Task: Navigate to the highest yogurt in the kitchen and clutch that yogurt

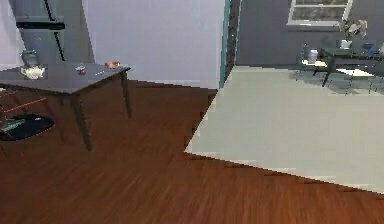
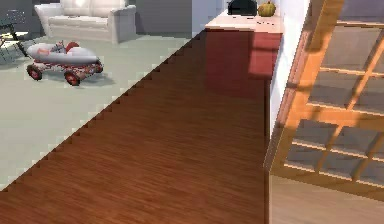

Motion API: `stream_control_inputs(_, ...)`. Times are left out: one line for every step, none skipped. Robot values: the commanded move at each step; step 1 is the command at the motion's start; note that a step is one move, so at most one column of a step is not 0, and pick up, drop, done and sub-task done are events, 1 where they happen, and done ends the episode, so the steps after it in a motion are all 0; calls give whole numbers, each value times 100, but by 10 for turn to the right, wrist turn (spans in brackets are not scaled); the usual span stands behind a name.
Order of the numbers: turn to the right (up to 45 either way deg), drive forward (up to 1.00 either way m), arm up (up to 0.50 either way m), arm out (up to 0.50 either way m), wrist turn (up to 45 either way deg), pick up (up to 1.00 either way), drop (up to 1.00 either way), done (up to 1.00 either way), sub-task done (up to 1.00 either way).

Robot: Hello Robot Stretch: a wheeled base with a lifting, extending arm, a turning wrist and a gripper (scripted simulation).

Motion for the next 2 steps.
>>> stream_control_inputs(-90, 0, 0, 0, 0, 0, 0, 0, 0)
stream_control_inputs(0, 40, 0, 0, 0, 0, 0, 0, 0)
